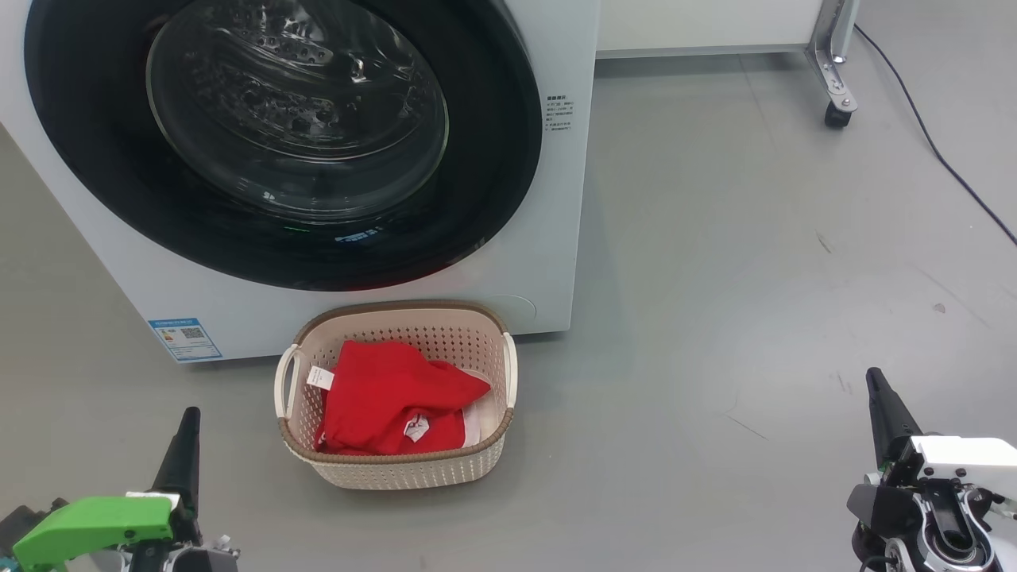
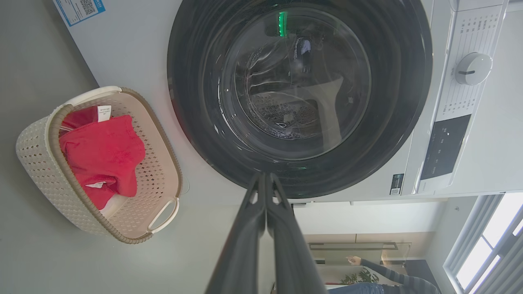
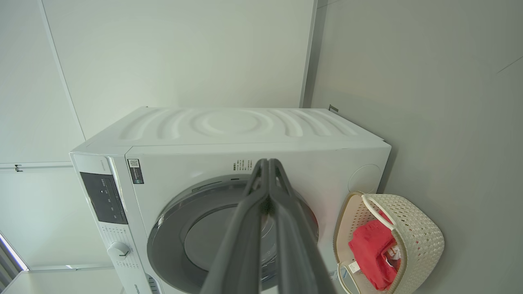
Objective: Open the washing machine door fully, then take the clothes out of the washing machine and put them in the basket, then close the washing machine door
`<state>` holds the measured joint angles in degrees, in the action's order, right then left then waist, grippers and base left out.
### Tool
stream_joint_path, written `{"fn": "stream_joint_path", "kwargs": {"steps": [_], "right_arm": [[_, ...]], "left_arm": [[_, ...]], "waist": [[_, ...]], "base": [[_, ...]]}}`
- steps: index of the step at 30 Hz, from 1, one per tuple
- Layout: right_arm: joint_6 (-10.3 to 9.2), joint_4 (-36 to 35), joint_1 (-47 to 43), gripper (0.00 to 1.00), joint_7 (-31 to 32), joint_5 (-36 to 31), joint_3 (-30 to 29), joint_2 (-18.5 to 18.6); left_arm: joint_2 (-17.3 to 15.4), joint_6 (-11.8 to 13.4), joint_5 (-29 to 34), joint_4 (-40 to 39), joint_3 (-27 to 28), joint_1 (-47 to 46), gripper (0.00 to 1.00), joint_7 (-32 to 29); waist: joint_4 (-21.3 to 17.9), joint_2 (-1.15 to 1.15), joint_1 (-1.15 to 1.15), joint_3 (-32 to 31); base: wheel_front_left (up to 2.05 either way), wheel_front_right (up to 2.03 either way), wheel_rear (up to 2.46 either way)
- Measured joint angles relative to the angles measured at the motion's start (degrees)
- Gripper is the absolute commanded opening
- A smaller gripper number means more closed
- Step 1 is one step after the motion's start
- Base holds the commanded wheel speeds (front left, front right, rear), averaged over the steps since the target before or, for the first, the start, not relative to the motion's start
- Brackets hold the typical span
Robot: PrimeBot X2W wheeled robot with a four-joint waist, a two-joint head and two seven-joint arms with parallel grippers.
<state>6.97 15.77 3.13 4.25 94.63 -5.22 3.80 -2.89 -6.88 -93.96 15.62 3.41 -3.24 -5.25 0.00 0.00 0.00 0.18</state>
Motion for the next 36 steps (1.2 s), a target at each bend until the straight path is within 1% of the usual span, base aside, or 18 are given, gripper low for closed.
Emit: {"fn": "stream_joint_path", "kwargs": {"steps": [36], "right_arm": [[0.0, 0.0, 0.0, 0.0, 0.1, 0.0, -0.1, -0.1]], "left_arm": [[0.0, 0.0, 0.0, 0.0, 0.1, 0.0, 0.0, -0.1]], "waist": [[0.0, 0.0, 0.0, 0.0]], "base": [[0.0, 0.0, 0.0]]}}
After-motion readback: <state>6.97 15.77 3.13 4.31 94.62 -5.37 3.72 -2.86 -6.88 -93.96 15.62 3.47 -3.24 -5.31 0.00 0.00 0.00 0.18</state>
